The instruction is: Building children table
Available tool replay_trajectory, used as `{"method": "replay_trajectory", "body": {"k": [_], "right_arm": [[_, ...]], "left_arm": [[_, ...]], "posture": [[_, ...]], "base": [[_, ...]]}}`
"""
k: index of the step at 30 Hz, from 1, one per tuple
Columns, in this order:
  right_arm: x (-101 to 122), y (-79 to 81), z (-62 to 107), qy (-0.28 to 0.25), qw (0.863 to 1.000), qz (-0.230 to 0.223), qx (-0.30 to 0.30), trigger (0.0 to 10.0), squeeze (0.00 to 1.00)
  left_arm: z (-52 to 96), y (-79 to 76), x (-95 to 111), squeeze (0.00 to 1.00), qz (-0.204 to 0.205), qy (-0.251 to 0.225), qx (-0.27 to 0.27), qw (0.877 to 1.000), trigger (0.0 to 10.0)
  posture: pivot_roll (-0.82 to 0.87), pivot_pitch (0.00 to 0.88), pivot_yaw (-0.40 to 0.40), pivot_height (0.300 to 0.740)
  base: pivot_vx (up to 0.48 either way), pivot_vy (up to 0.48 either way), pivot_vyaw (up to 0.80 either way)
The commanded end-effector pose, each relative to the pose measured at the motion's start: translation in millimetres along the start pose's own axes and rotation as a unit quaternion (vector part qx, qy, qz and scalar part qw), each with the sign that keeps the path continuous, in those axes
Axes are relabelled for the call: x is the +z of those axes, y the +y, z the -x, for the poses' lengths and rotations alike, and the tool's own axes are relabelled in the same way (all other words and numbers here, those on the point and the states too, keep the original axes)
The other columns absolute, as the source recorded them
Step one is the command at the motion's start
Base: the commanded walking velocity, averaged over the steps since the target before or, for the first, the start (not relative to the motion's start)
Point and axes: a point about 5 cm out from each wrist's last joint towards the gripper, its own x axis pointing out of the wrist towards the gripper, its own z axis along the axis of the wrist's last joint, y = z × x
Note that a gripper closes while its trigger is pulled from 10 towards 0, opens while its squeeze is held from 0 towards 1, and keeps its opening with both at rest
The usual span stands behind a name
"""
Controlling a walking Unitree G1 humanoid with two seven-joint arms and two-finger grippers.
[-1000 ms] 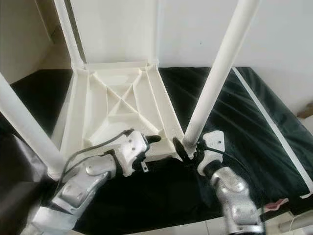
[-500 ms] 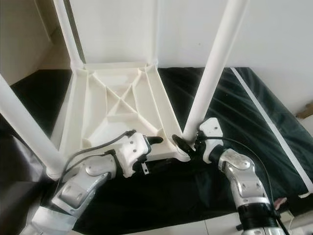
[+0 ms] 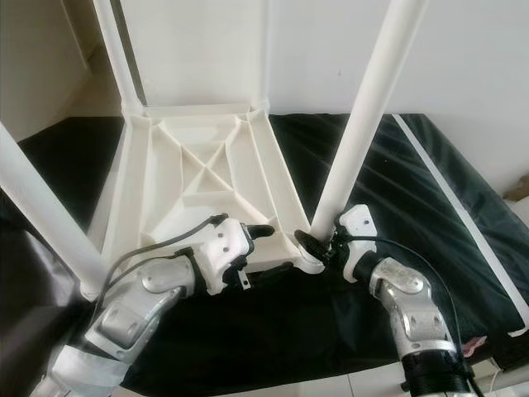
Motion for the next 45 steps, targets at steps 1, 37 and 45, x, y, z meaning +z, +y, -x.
{"method": "replay_trajectory", "body": {"k": [1, 37, 45], "right_arm": [[-6, 0.9, 3.0, 0.016, 0.999, -0.004, -0.04, 10.0, 0.0], [0, 80.8, -19.1, -0.01, 0.955, -0.125, -0.269, 10.0, 1.0], [8, 55.2, -1.6, -0.038, 0.975, -0.104, -0.193, 10.0, 1.0]], "left_arm": [[-3.4, -0.6, 1, 0.0, 0.001, 0.0, 0.001, 1.0, 10.0], [-0.2, 3.0, 12, 0.0, 0.031, -0.014, 0.082, 0.996, 10.0], [-0.8, 13.4, 10, 0.0, -0.003, 0.002, 0.073, 0.997, 10.0]], "posture": [[-0.04, 0.038, -0.081, 0.74], [0.04, 0.188, -0.187, 0.74], [0.02, 0.078, -0.126, 0.74]], "base": [[0.0, 0.0, 0.0], [0.0, 0.0, 0.0], [0.0, 0.0, 0.0]]}}
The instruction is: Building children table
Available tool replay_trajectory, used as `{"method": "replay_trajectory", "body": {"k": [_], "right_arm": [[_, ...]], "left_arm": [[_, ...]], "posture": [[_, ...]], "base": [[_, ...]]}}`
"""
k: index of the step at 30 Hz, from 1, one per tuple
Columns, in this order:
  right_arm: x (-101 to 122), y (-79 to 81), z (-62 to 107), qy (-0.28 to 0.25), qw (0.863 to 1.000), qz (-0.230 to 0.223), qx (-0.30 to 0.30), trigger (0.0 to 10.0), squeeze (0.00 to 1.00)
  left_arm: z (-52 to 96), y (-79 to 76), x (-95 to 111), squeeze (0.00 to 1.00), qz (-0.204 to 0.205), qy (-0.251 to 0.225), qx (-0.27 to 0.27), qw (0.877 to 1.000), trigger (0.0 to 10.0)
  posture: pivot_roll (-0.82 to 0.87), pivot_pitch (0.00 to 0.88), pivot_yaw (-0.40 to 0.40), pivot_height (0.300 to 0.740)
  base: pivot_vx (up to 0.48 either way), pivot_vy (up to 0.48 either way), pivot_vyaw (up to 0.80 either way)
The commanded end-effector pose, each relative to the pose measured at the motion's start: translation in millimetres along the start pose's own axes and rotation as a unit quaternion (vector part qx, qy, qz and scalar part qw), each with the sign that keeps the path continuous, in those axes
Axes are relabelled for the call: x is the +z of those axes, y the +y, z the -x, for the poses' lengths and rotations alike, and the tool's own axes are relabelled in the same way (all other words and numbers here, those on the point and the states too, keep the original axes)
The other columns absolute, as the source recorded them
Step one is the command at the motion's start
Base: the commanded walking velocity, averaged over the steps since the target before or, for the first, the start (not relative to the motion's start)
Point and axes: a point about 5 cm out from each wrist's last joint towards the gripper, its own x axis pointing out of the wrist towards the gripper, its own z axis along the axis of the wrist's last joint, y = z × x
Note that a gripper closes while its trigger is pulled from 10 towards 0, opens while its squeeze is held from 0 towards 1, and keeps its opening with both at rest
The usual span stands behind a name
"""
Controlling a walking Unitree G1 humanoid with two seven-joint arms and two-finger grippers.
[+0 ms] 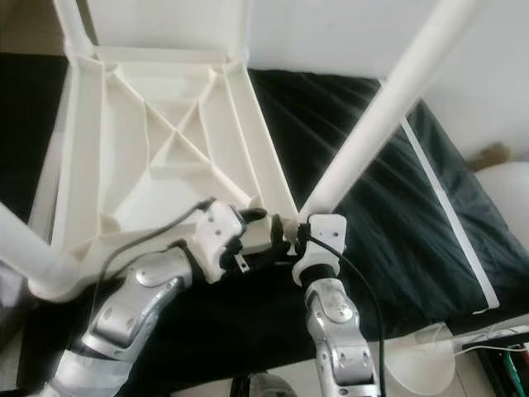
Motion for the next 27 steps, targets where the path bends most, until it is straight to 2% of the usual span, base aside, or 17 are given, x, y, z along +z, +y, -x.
{"method": "replay_trajectory", "body": {"k": [1, 3, 6, 8, 9, 10, 11, 15, 17, 18, 20, 25, 27], "right_arm": [[-6, -13.6, 6.5, 0.015, 1.0, 0.005, 0.026, 10.0, 1.0], [-6, -13.6, 6.5, 0.015, 1.0, 0.005, 0.026, 10.0, 1.0], [-1, -34.1, 5.3, 0.012, 0.997, 0.032, 0.07, 10.0, 1.0], [0, -39.0, 4.9, 0.013, 0.995, 0.04, 0.086, 10.0, 1.0], [1, -42.7, 5.4, 0.013, 0.993, 0.047, 0.106, 10.0, 0.42], [1, -42.7, 5.4, 0.013, 0.993, 0.047, 0.106, 10.0, 0.42], [3, -45.2, 6.5, 0.016, 0.991, 0.051, 0.126, 10.0, 0.0], [5, -52.0, 10.0, 0.027, 0.984, 0.064, 0.165, 10.0, 0.0], [9, -63.0, 14.6, 0.042, 0.977, 0.074, 0.195, 10.0, 0.0], [9, -63.0, 14.6, 0.042, 0.977, 0.074, 0.195, 10.0, 0.0], [15, -74.0, 17.8, 0.056, 0.97, 0.097, 0.216, 10.0, 0.0], [24, -86.6, 12.8, 0.068, 0.957, 0.133, 0.247, 10.0, 0.0], [26, -88.6, 10.0, 0.069, 0.953, 0.146, 0.255, 10.0, 0.0]], "left_arm": [[-3.5, 3.0, -3, 0.0, -0.018, 0.012, 0.029, 0.999, 10.0], [-3.5, 3.0, -3, 0.0, -0.018, 0.012, 0.029, 0.999, 10.0], [-4.9, 5.9, -1, 0.0, -0.036, 0.01, 0.016, 0.999, 10.0], [-3.7, 6.7, 0, 0.0, -0.04, 0.01, 0.011, 0.999, 10.0], [-1.4, 7.2, 0, 0.0, -0.045, 0.008, 0.007, 0.999, 10.0], [-1.4, 7.2, 0, 0.0, -0.045, 0.008, 0.007, 0.999, 10.0], [0.4, 7.2, 1, 0.0, -0.048, 0.006, 0.001, 0.999, 10.0], [5.8, 7.5, -2, 0.0, -0.033, 0.011, -0.03, 0.999, 10.0], [14.1, 7.1, -5, 0.0, -0.027, 0.014, -0.068, 0.997, 10.0], [14.1, 7.1, -5, 0.0, -0.027, 0.014, -0.068, 0.997, 10.0], [21.6, 3.9, -9, 0.0, -0.02, 0.029, -0.108, 0.993, 10.0], [28.9, -5.9, -14, 0.0, -0.03, 0.054, -0.161, 0.985, 10.0], [30.2, -7.7, -15, 0.0, -0.033, 0.053, -0.164, 0.984, 10.0]], "posture": [[0.02, 0.078, -0.126, 0.74], [0.02, 0.078, -0.126, 0.74], [0.02, 0.018, -0.092, 0.74], [0.02, 0.018, -0.092, 0.74], [0.02, 0.008, -0.085, 0.74], [0.02, 0.008, -0.085, 0.74], [0.01, 0.0, -0.078, 0.74], [0.0, 0.0, -0.069, 0.74], [-0.02, 0.0, -0.056, 0.74], [-0.02, 0.0, -0.056, 0.74], [-0.03, 0.0, -0.036, 0.74], [-0.04, 0.0, -0.039, 0.74], [-0.04, 0.0, -0.039, 0.74]], "base": [[0.0, 0.0, 0.0], [0.0, 0.0, 0.0], [0.0, 0.0, 0.0], [0.0, 0.0, 0.0], [0.0, 0.0, 0.0], [0.0, 0.0, 0.0], [0.0, 0.0, 0.0], [0.0, 0.0, 0.0], [0.0, 0.0, 0.0], [0.0, 0.0, 0.0], [0.0, 0.0, 0.0], [0.0, 0.0, 0.0], [0.0, 0.0, 0.0]]}}
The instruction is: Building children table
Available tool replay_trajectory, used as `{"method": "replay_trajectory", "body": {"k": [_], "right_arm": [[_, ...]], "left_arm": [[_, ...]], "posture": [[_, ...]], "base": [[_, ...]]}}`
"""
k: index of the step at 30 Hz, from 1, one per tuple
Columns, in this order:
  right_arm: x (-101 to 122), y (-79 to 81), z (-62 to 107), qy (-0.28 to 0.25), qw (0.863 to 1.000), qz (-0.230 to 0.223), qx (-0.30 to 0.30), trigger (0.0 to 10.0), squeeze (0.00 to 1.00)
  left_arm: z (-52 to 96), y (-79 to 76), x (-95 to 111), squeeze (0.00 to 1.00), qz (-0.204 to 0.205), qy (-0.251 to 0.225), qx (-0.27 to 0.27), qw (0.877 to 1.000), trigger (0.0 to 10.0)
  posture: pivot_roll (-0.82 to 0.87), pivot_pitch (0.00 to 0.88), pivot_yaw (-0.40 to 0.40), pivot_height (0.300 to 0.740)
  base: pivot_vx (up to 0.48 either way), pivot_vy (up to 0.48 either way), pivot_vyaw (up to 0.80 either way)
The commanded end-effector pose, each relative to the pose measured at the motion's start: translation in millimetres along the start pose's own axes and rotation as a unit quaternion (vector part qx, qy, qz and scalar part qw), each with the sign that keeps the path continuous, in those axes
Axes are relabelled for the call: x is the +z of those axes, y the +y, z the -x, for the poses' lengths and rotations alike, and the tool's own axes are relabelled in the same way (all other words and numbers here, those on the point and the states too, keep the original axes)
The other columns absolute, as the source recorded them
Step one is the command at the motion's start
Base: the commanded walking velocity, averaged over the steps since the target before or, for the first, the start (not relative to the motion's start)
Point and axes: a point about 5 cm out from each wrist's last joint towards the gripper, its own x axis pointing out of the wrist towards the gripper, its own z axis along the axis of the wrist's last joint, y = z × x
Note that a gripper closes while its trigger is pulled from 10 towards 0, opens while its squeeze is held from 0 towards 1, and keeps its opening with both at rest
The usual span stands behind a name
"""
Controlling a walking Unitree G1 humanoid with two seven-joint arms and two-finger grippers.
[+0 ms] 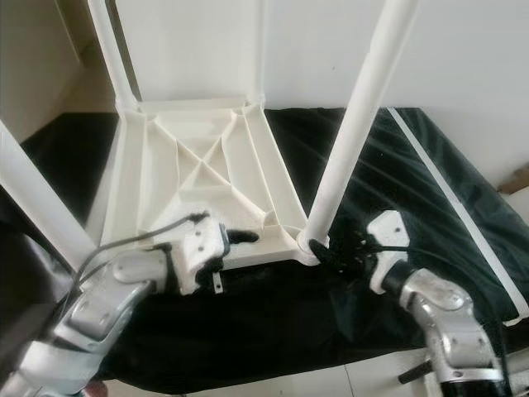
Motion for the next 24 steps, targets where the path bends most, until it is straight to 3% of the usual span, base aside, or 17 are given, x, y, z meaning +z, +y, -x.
{"method": "replay_trajectory", "body": {"k": [1, 4, 10, 18, 19, 21, 22, 24], "right_arm": [[1, -5.2, -1.6, 0.004, 1.0, 0.017, 0.012, 10.0, 0.0], [5, -14.3, -13.3, 0.002, 1.0, 0.024, 0.018, 10.0, 0.0], [1, -13.4, -31.6, 0.009, 0.998, 0.031, 0.048, 10.0, 0.0], [-4, -16.9, -48.2, 0.012, 0.997, 0.02, 0.077, 9.5, 0.0], [-3, -17.7, -50.6, 0.008, 0.997, 0.016, 0.077, 1.8, 0.0], [-3, -17.7, -50.6, 0.008, 0.997, 0.016, 0.077, 1.8, 0.0], [-3, -18.5, -52.2, 0.006, 0.997, 0.015, 0.077, 0.0, 0.0], [-5, -19.6, -51.7, 0.006, 0.997, 0.015, 0.077, 0.0, 0.0]], "left_arm": [[-2.2, -6.6, 1, 0.0, 0.0, -0.006, -0.026, 1.0, 10.0], [-6.2, -8.4, 7, 0.0, 0.018, -0.027, -0.013, 0.999, 10.0], [-8.8, -9.7, 9, 0.0, 0.04, -0.042, -0.012, 0.998, 10.0], [-5.2, -7.5, 9, 0.0, 0.037, -0.04, 0.001, 0.999, 10.0], [-5.3, -5.5, 11, 0.0, 0.041, -0.045, 0.008, 0.998, 10.0], [-5.3, -5.5, 11, 0.0, 0.041, -0.045, 0.008, 0.998, 10.0], [-5.8, -3.4, 13, 0.0, 0.044, -0.05, 0.015, 0.998, 10.0], [-6.7, -2.9, 12, 0.0, 0.047, -0.052, 0.02, 0.997, 10.0]], "posture": [[-0.03, 0.0, -0.037, 0.74], [-0.02, 0.0, -0.031, 0.74], [0.0, 0.0, -0.019, 0.74], [0.02, 0.0, -0.028, 0.74], [0.03, 0.0, -0.04, 0.74], [0.03, 0.0, -0.04, 0.74], [0.03, 0.0, -0.042, 0.74], [0.03, 0.0, -0.045, 0.74]], "base": [[0.0, 0.0, 0.0], [0.0, 0.0, 0.0], [0.0, 0.0, 0.0], [0.0, 0.0, 0.0], [0.0, 0.0, 0.0], [0.0, 0.0, 0.0], [0.0, 0.0, 0.0], [0.0, 0.0, 0.0]]}}
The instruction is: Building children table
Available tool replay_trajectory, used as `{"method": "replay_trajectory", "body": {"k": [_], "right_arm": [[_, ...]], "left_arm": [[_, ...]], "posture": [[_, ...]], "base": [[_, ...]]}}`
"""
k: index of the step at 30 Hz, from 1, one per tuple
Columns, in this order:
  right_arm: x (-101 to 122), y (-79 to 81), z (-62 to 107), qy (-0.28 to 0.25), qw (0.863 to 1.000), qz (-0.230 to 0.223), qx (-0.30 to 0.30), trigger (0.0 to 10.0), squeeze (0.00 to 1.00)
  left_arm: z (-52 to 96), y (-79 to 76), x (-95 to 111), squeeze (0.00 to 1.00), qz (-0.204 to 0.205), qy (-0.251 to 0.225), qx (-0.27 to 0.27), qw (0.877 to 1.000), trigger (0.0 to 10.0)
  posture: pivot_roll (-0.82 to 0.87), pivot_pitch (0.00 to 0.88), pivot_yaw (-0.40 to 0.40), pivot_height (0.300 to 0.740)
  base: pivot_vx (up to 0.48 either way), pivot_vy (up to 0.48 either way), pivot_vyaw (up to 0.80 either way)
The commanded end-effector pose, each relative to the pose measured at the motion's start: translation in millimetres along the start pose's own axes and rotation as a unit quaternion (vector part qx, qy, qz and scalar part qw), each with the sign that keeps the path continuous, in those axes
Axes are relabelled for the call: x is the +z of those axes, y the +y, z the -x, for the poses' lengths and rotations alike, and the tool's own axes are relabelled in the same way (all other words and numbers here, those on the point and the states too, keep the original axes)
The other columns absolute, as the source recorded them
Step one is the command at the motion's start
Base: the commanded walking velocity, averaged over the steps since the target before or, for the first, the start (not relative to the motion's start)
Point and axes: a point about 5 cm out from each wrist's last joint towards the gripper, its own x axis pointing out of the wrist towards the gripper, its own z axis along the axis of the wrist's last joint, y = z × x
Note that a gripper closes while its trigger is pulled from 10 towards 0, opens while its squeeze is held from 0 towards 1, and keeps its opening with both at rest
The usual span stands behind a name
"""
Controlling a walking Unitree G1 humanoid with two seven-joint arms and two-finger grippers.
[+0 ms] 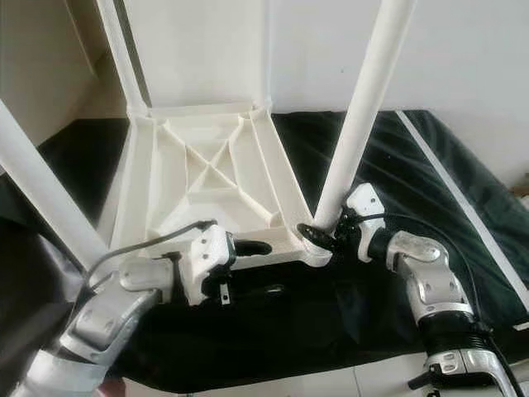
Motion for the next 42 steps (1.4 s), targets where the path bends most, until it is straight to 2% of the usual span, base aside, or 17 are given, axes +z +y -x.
{"method": "replay_trajectory", "body": {"k": [1, 11, 12, 13, 18, 20, 21, 22, 24, 25, 29, 31, 34, 35, 37, 40, 42], "right_arm": [[-2, -1.5, 0.1, 0.003, 1.0, 0.002, 0.001, 0.0, 0.0], [-14, 6.2, 15.1, 0.004, 1.0, -0.02, -0.02, 0.0, 0.0], [-17, 8.4, 17.4, 0.003, 0.999, -0.029, -0.043, 10.0, 0.0], [-17, 8.4, 17.4, 0.003, 0.999, -0.029, -0.043, 10.0, 0.0], [-23, 20.8, 21.4, -0.015, 0.988, -0.063, -0.137, 10.0, 0.0], [-24, 23.7, 20.7, -0.016, 0.986, -0.074, -0.147, 10.0, 0.0], [-28, 30.4, 16.8, -0.018, 0.978, -0.097, -0.186, 10.0, 0.0], [-28, 30.4, 16.8, -0.018, 0.978, -0.097, -0.186, 10.0, 0.0], [-31, 41.3, 12.1, -0.014, 0.97, -0.102, -0.219, 10.0, 0.0], [-31, 41.3, 12.1, -0.014, 0.97, -0.102, -0.219, 10.0, 0.0], [-30, 60.1, 3.8, -0.009, 0.963, -0.126, -0.237, 10.0, 0.0], [-30, 60.1, 3.8, -0.009, 0.963, -0.126, -0.237, 10.0, 0.0], [-22, 77.2, -7.5, -0.007, 0.947, -0.141, -0.29, 10.0, 0.0], [-22, 77.2, -7.5, -0.007, 0.947, -0.141, -0.29, 10.0, 0.0], [-22, 80.7, -12.6, 0.001, 0.93, -0.156, -0.332, 10.0, 0.0], [-22, 81.2, -13.3, 0.004, 0.927, -0.159, -0.34, 10.0, 0.0], [-21, 84.4, -17.8, 0.006, 0.91, -0.166, -0.38, 10.0, 0.0]], "left_arm": [[0.1, 3.6, 1, 0.0, 0.005, -0.004, 0.03, 1.0, 10.0], [-2.5, -0.9, -4, 0.0, 0.01, -0.004, 0.024, 1.0, 10.0], [-3.2, 0.4, -4, 0.0, 0.009, -0.004, 0.026, 1.0, 10.0], [-3.2, 0.4, -4, 0.0, 0.009, -0.004, 0.026, 1.0, 10.0], [-4.2, 4.5, -3, 0.0, 0.005, -0.008, 0.037, 0.999, 10.0], [-4.7, 5.4, -3, 0.0, 0.001, -0.01, 0.041, 0.999, 10.0], [-6.7, 5.4, -2, 0.0, 0.002, -0.014, 0.043, 0.999, 10.0], [-6.7, 5.4, -2, 0.0, 0.002, -0.014, 0.043, 0.999, 10.0], [-8.9, 4.9, -2, 0.0, 0.003, -0.017, 0.042, 0.999, 10.0], [-8.9, 4.9, -2, 0.0, 0.003, -0.017, 0.042, 0.999, 10.0], [-11.1, 4.8, -2, 0.0, 0.004, -0.019, 0.044, 0.999, 10.0], [-11.1, 4.8, -2, 0.0, 0.004, -0.019, 0.044, 0.999, 10.0], [-14.0, 5.7, 0, 0.0, 0.007, -0.026, 0.049, 0.998, 10.0], [-14.0, 5.7, 0, 0.0, 0.007, -0.026, 0.049, 0.998, 10.0], [-16.0, 5.6, 1, 0.0, 0.008, -0.03, 0.049, 0.998, 10.0], [-16.4, 5.5, 1, 0.0, 0.007, -0.031, 0.049, 0.998, 10.0], [-17.0, 5.9, 2, 0.0, 0.007, -0.034, 0.052, 0.998, 10.0]], "posture": [[0.03, 0.0, -0.045, 0.74], [0.0, 0.0, -0.036, 0.74], [0.0, 0.0, -0.029, 0.74], [0.0, 0.0, -0.029, 0.74], [-0.03, 0.0, -0.012, 0.74], [-0.03, 0.0, -0.012, 0.74], [-0.04, 0.0, -0.008, 0.74], [-0.04, 0.0, -0.008, 0.74], [-0.05, 0.0, -0.007, 0.74], [-0.05, 0.0, -0.007, 0.74], [-0.05, 0.0, -0.007, 0.74], [-0.05, 0.0, -0.007, 0.74], [-0.06, 0.0, -0.008, 0.74], [-0.06, 0.0, -0.008, 0.74], [-0.06, 0.0, -0.011, 0.74], [-0.06, 0.0, -0.011, 0.74], [-0.05, 0.0, -0.023, 0.74]], "base": [[0.0, 0.0, 0.0], [0.0, 0.0, 0.0], [0.0, 0.0, 0.0], [0.0, 0.0, 0.0], [0.0, 0.0, 0.0], [0.0, 0.0, 0.0], [0.0, 0.0, 0.0], [0.0, 0.0, 0.0], [0.0, 0.0, 0.0], [0.0, 0.0, 0.0], [0.0, 0.0, 0.0], [0.0, 0.0, 0.0], [0.0, 0.0, 0.0], [0.0, 0.0, 0.0], [0.0, 0.0, 0.0], [0.0, 0.0, 0.0], [0.0, 0.0, 0.0]]}}
